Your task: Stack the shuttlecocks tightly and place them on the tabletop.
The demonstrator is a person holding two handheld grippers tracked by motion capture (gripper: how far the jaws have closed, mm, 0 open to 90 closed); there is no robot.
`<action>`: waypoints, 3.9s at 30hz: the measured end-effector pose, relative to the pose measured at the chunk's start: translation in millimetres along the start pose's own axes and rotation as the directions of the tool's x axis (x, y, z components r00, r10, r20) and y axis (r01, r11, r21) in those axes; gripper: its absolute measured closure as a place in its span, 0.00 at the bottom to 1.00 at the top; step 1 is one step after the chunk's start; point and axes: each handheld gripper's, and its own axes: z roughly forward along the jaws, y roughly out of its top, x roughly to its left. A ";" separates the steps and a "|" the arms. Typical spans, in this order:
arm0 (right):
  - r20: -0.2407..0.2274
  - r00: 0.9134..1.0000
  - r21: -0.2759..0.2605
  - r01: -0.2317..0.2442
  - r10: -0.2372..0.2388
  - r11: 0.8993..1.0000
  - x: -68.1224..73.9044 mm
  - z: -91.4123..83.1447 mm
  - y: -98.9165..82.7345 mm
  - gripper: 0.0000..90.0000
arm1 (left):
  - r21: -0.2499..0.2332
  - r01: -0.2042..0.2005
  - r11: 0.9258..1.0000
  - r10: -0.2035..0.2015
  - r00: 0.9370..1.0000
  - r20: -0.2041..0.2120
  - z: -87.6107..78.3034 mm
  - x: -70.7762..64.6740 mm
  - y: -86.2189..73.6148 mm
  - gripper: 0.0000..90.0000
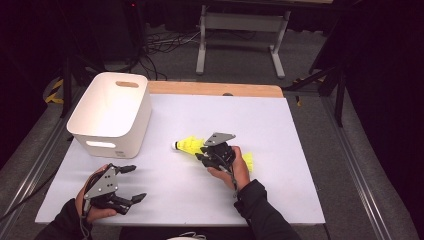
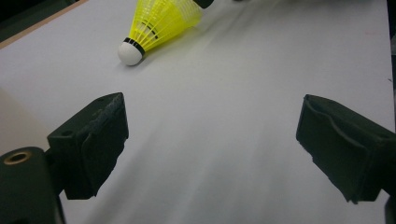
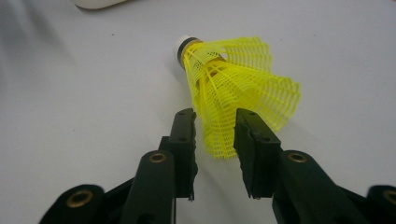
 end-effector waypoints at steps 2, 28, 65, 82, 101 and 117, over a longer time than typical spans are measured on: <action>0.009 1.000 -0.008 0.012 -0.012 1.000 1.3 -3.6 1.0 0.75 | 0.000 -0.001 1.000 0.001 1.000 0.001 -0.1 -0.1 0.1 0.11; 0.074 0.988 -0.175 0.147 -0.136 0.973 1.3 -80.1 5.4 0.56 | 0.001 0.001 1.000 -0.001 1.000 0.001 0.7 -0.9 0.1 0.11; 0.161 0.987 -0.095 0.032 -0.016 0.995 -37.8 -121.1 -87.4 0.22 | 0.012 -0.004 1.000 0.004 1.000 -0.002 1.5 -0.3 -0.4 0.12; 0.105 0.994 -0.032 0.014 -0.010 0.999 -43.5 -104.7 -106.7 0.45 | 0.018 -0.002 1.000 0.002 1.000 0.003 2.2 -0.4 -1.1 0.12; 0.050 0.997 -0.021 0.062 -0.061 0.998 -41.4 -101.7 -106.8 0.99 | 0.018 -0.003 1.000 0.003 1.000 0.005 2.8 -0.8 -0.7 0.12; 0.100 0.993 -0.100 0.075 -0.065 0.992 -43.2 -119.2 -101.8 1.00 | 0.015 -0.003 1.000 0.003 1.000 0.008 2.7 -0.8 -0.6 0.12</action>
